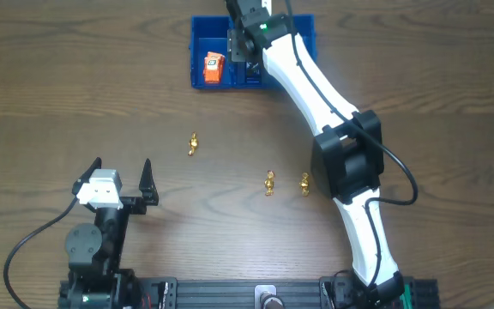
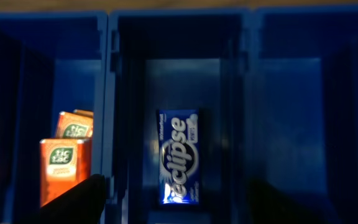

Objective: Sort Candies Into Trays

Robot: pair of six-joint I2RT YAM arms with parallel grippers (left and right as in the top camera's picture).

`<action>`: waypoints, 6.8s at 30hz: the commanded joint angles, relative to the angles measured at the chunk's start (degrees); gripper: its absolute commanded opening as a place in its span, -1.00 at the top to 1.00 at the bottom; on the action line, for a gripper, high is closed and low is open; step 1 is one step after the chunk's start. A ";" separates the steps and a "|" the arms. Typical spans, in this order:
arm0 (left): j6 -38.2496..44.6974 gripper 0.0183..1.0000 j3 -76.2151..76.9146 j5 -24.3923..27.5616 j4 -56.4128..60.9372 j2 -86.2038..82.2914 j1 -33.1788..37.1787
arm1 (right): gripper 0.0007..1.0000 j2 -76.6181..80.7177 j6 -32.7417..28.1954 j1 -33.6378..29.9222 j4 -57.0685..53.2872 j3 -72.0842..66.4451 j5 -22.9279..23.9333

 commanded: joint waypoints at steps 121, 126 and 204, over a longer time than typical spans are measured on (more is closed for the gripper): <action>0.81 -0.99 -1.01 0.98 -2.03 -0.28 0.24 | 0.90 -5.40 -3.43 -6.99 -6.91 -2.84 3.63; 0.81 -1.00 -1.01 0.98 -2.03 -0.28 0.22 | 0.90 -2.82 -3.43 -7.50 -6.19 -2.84 3.58; 0.81 -0.99 -1.01 0.98 -2.03 -0.28 0.22 | -0.05 -28.13 12.33 13.09 -0.52 -60.48 -9.60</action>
